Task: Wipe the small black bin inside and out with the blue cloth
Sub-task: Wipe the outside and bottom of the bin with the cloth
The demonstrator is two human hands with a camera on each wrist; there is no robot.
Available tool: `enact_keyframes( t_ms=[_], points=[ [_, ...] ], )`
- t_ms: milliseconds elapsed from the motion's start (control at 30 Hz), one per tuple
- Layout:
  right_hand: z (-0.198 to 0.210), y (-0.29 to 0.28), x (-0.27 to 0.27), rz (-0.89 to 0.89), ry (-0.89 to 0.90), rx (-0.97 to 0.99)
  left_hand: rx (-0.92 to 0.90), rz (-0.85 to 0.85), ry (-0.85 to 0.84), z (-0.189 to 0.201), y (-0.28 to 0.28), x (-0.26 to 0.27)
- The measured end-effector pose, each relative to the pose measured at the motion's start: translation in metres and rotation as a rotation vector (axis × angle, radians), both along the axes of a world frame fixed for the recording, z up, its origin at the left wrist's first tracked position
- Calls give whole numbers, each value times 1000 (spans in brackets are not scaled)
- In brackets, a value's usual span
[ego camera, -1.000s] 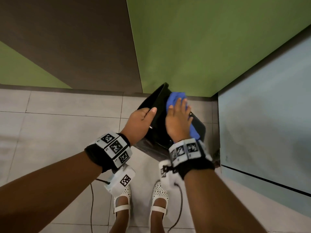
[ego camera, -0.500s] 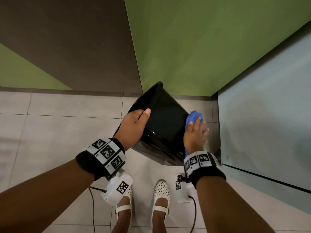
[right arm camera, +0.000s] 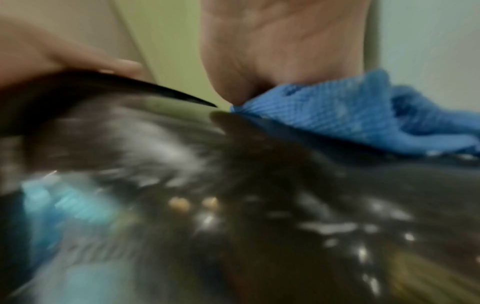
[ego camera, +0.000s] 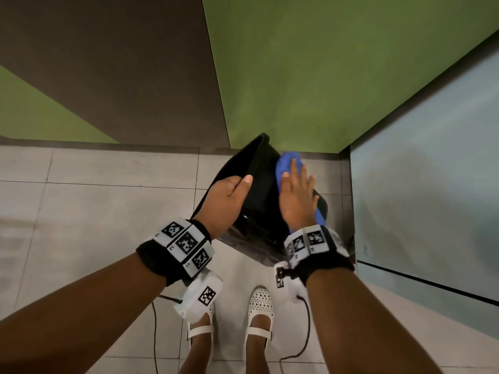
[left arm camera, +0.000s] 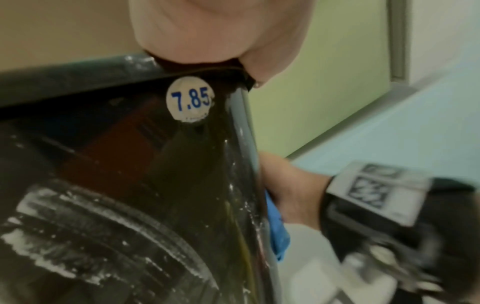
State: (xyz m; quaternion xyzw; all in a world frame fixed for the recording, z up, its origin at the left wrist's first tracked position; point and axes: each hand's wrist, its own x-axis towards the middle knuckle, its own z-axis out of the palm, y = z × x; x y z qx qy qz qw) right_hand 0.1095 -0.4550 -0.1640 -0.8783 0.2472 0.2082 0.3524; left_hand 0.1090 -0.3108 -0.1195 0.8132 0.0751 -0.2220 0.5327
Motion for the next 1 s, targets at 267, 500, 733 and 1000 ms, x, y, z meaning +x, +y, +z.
enact_keyframes(
  t_ms=[267,500,733,1000],
  points=[
    [-10,-62,-33,-524,117,23,-113,-248,7,21,10,-25],
    [-4,-48,-29,-511,-167,-94,-247,-183,255,13,17,-2],
    [-4,-13,-30,-425,-208,-309,-290,110,244,-1,12,-8],
    [31,60,-21,-18,-410,-170,-276,73,155,-10,-13,-8]
  ],
)
